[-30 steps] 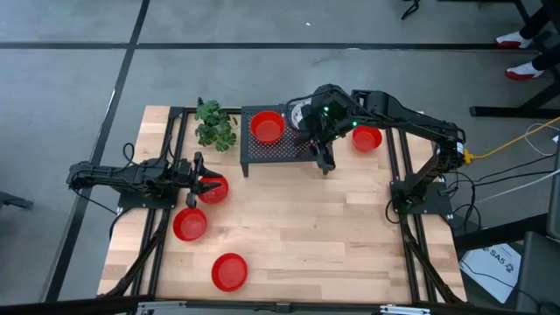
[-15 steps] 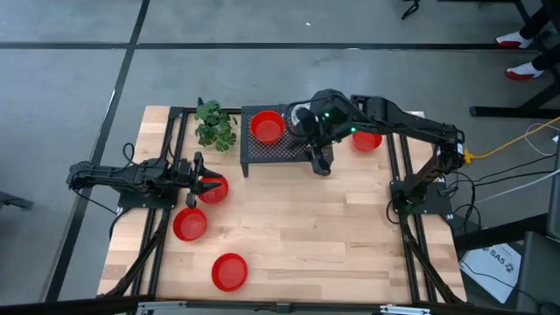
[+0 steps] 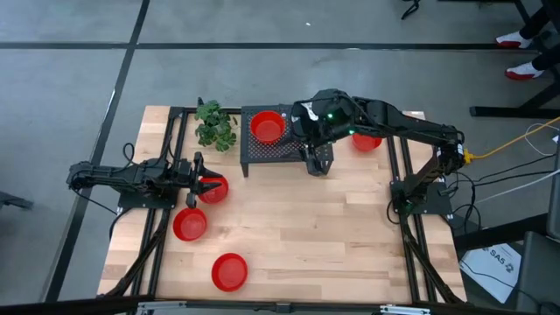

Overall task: Pick & Place Mini bowls
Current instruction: Stack the red bowl on the top of the red bowl on the shelf

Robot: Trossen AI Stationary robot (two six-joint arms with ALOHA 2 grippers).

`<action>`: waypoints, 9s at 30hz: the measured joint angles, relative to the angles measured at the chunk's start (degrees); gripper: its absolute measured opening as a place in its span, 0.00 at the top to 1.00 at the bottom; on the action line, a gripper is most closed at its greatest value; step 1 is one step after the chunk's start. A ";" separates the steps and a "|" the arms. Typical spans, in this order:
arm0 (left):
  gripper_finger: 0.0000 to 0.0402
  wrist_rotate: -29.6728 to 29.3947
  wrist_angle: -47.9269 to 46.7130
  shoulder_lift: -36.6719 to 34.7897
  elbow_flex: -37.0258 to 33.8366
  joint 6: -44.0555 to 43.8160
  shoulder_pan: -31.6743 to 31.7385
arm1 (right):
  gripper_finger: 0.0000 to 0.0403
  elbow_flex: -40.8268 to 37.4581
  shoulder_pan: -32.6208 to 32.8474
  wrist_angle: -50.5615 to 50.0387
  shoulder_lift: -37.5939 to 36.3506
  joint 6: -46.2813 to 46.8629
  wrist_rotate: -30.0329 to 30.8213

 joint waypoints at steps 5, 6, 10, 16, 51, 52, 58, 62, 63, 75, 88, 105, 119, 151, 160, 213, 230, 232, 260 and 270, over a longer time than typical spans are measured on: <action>0.69 0.00 0.00 0.00 -0.01 0.00 0.02 | 0.60 0.00 0.00 -4.74 0.00 1.06 1.33; 0.69 0.00 0.00 0.00 0.00 0.00 0.01 | 0.60 0.00 0.00 -7.26 0.00 1.07 2.29; 0.69 0.00 0.00 0.00 0.00 0.00 0.00 | 0.60 0.00 0.00 -18.45 -0.23 2.69 6.66; 0.69 0.00 0.00 0.00 0.00 0.00 0.00 | 0.60 -3.42 0.37 -30.01 -4.95 3.56 9.58; 0.69 0.00 0.00 0.00 -0.01 0.00 0.01 | 0.60 -61.35 -22.47 -11.20 -25.51 17.89 28.94; 0.69 0.00 0.00 0.00 -0.01 0.00 0.01 | 0.60 -62.20 -22.93 -10.18 -25.52 17.75 28.91; 0.69 0.00 0.00 0.00 0.00 0.00 0.01 | 0.60 -65.40 -24.84 -5.39 -25.53 18.34 24.31; 0.69 0.00 0.00 0.00 0.01 0.00 0.00 | 0.60 -65.46 -24.90 -5.18 -25.65 20.74 23.98; 0.69 0.00 0.00 0.00 0.01 0.00 0.02 | 0.60 -65.46 -24.90 -5.18 -25.85 21.45 23.98; 0.69 0.00 0.00 0.00 -0.01 0.00 0.01 | 0.60 -65.46 -24.90 -7.57 -28.35 29.63 23.97; 0.69 0.00 0.00 0.00 -0.01 0.00 0.00 | 0.60 -65.46 -29.41 -5.93 -29.80 38.00 24.46; 0.69 0.00 0.00 0.00 0.01 0.00 0.00 | 0.60 -65.44 -30.27 -0.58 -21.27 35.78 27.87; 0.69 0.00 0.00 0.00 -0.01 0.00 0.00 | 0.60 -71.72 -30.27 2.28 -19.52 31.77 30.68; 0.69 0.00 0.00 0.00 0.01 0.00 0.00 | 0.72 -69.57 -31.81 5.53 -21.88 10.05 31.48; 0.69 0.00 0.00 0.00 -0.01 0.00 0.00 | 0.72 -69.59 -34.19 5.31 -21.81 9.04 27.39; 0.69 0.00 0.00 0.00 0.00 0.00 0.00 | 0.59 -69.65 -35.10 6.20 -27.82 13.71 23.83; 0.69 0.00 0.00 0.00 0.01 0.00 0.00 | 0.36 -69.64 -35.15 9.39 -17.66 14.96 31.96; 0.69 0.00 0.00 0.00 0.01 0.00 0.00 | 0.37 -69.64 -35.12 10.85 -16.30 15.27 31.96; 0.69 0.00 0.00 0.00 -0.01 0.00 0.00 | 0.96 -69.55 -35.10 3.55 -14.52 25.34 26.88; 0.69 -0.02 0.00 0.00 -0.01 0.00 0.00 | 0.98 -69.61 -35.10 -0.84 -31.91 33.74 27.17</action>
